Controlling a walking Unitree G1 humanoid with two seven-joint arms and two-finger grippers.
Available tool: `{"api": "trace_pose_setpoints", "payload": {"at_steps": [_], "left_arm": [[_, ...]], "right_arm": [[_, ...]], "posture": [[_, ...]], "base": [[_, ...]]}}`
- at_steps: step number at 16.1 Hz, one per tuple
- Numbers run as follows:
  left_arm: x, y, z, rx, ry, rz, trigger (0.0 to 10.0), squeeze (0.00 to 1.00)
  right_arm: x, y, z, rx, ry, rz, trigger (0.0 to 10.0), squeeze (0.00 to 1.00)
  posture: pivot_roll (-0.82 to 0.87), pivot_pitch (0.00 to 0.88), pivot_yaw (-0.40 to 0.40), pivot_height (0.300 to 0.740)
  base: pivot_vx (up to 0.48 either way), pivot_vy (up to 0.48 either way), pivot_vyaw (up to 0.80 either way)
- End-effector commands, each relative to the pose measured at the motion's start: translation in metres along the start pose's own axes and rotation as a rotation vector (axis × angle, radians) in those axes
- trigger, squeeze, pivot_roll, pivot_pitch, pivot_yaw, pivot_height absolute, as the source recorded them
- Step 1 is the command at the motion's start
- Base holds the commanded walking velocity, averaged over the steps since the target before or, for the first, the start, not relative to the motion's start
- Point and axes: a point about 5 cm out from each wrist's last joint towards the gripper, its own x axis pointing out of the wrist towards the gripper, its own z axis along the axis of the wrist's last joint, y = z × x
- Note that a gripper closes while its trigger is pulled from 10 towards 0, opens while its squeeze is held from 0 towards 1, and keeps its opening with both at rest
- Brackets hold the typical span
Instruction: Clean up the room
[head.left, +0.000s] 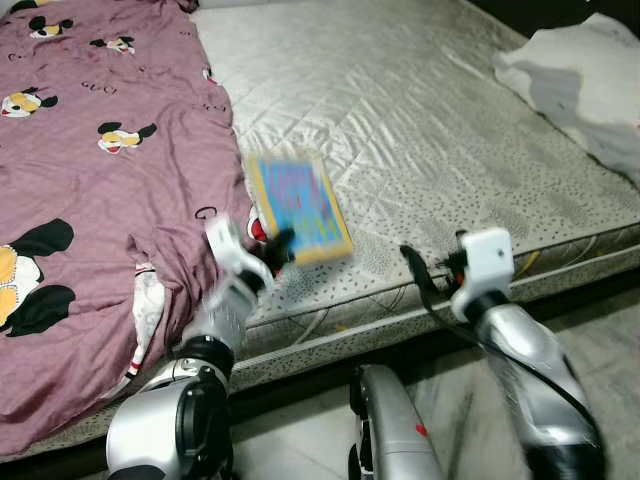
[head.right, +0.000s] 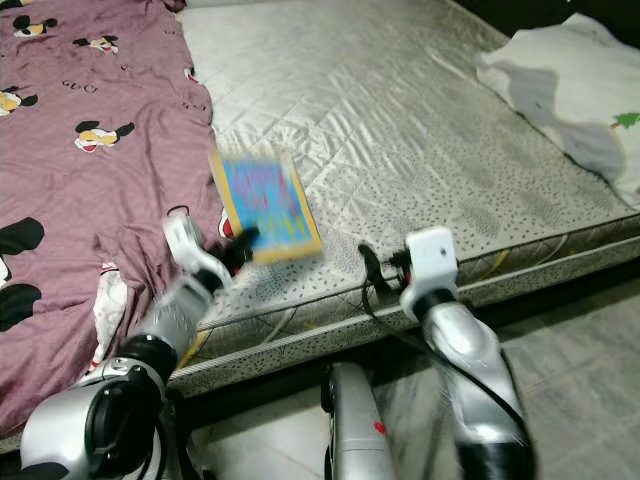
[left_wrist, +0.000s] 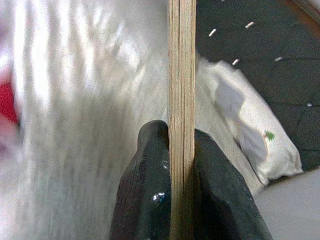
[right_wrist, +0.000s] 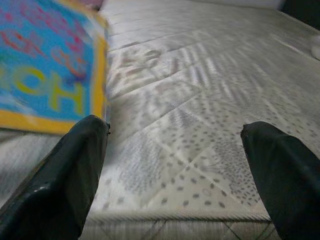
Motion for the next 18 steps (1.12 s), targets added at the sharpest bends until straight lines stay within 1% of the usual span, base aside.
{"api": "trace_pose_setpoints", "payload": {"at_steps": [1, 2, 4, 5, 6, 7, 8, 9, 10, 11, 13, 14, 15, 16, 17, 18], "left_arm": [[0.003, -0.007, 0.019, 0.114, -0.077, -0.044, 0.0, 0.00], [0.003, -0.006, 0.021, 0.124, -0.090, -0.040, 0.0, 0.00], [-0.012, 0.001, 0.031, 0.222, -0.157, -0.001, 0.0, 0.00], [-0.017, 0.005, 0.034, 0.259, -0.171, 0.026, 0.0, 0.00], [-0.031, 0.013, 0.037, 0.338, -0.195, 0.102, 0.0, 0.00], [-0.039, 0.017, 0.039, 0.380, -0.206, 0.147, 0.0, 0.00], [-0.042, 0.020, 0.041, 0.409, -0.203, 0.172, 0.0, 0.00], [-0.052, 0.027, 0.045, 0.487, -0.217, 0.245, 10.0, 0.00], [-0.061, 0.031, 0.051, 0.574, -0.227, 0.308, 10.0, 0.00], [-0.065, 0.033, 0.054, 0.642, -0.235, 0.344, 10.0, 0.00], [-0.073, 0.036, 0.060, 0.786, -0.220, 0.480, 10.0, 0.00], [-0.074, 0.032, 0.058, 0.789, -0.185, 0.422, 10.0, 0.00], [-0.075, 0.025, 0.057, 0.769, -0.206, 0.348, 10.0, 0.00], [-0.078, 0.023, 0.057, 0.744, -0.240, 0.331, 10.0, 0.00], [-0.077, 0.021, 0.057, 0.762, -0.246, 0.341, 10.0, 0.00], [-0.076, 0.018, 0.057, 0.748, -0.249, 0.322, 10.0, 0.00]], "right_arm": [[0.008, 0.000, -0.002, 0.069, 0.006, -0.038, 10.0, 0.00], [0.011, 0.002, -0.001, 0.092, 0.003, -0.040, 10.0, 0.00], [0.023, 0.006, 0.003, 0.218, -0.038, -0.074, 10.0, 0.00], [0.028, 0.007, 0.003, 0.246, -0.039, -0.086, 10.0, 0.00], [0.033, 0.009, 0.004, 0.263, -0.061, -0.102, 10.0, 0.00], [0.036, 0.009, 0.006, 0.278, -0.077, -0.110, 10.0, 0.00], [0.038, 0.009, 0.006, 0.287, -0.083, -0.116, 10.0, 0.00], [0.042, 0.009, 0.007, 0.302, -0.089, -0.121, 10.0, 0.00], [0.046, 0.010, 0.009, 0.312, -0.099, -0.129, 10.0, 0.00], [0.049, 0.010, 0.010, 0.316, -0.107, -0.139, 10.0, 0.00], [0.054, 0.009, 0.013, 0.325, -0.125, -0.156, 10.0, 0.00], [0.055, 0.009, 0.013, 0.319, -0.132, -0.157, 10.0, 0.00], [0.054, 0.008, 0.012, 0.300, -0.142, -0.161, 10.0, 0.00], [0.051, 0.010, 0.009, 0.302, -0.144, -0.168, 10.0, 0.00], [0.049, 0.012, 0.005, 0.303, -0.138, -0.169, 10.0, 0.00], [0.048, 0.013, 0.003, 0.304, -0.136, -0.172, 10.0, 0.00]], "posture": [[-0.18, 0.000, -0.017, 0.547], [-0.17, 0.000, -0.016, 0.547], [-0.13, 0.000, -0.005, 0.547], [-0.11, 0.000, 0.000, 0.547], [-0.09, 0.000, 0.007, 0.547], [-0.08, 0.000, 0.009, 0.551], [-0.07, 0.000, 0.010, 0.561], [-0.05, 0.000, 0.013, 0.575], [-0.04, 0.000, 0.013, 0.590], [-0.04, 0.000, 0.013, 0.600], [-0.03, 0.000, 0.013, 0.619], [-0.03, 0.000, 0.021, 0.634], [-0.03, 0.000, 0.023, 0.644], [-0.03, 0.000, 0.030, 0.658], [-0.03, 0.000, 0.033, 0.673], [-0.03, 0.000, 0.034, 0.678]], "base": [[0.000, 0.000, 0.00], [0.000, 0.000, 0.00], [0.000, 0.000, 0.00], [0.000, 0.000, 0.00], [0.000, 0.000, 0.00], [0.000, 0.000, 0.00], [0.000, 0.000, 0.00], [0.000, 0.000, 0.00], [0.000, 0.000, 0.00], [0.000, 0.000, 0.00], [0.000, 0.000, 0.00], [0.000, 0.000, 0.00], [0.000, 0.000, 0.00], [0.000, 0.000, 0.00], [0.000, 0.000, 0.00], [0.000, 0.000, 0.00]]}}
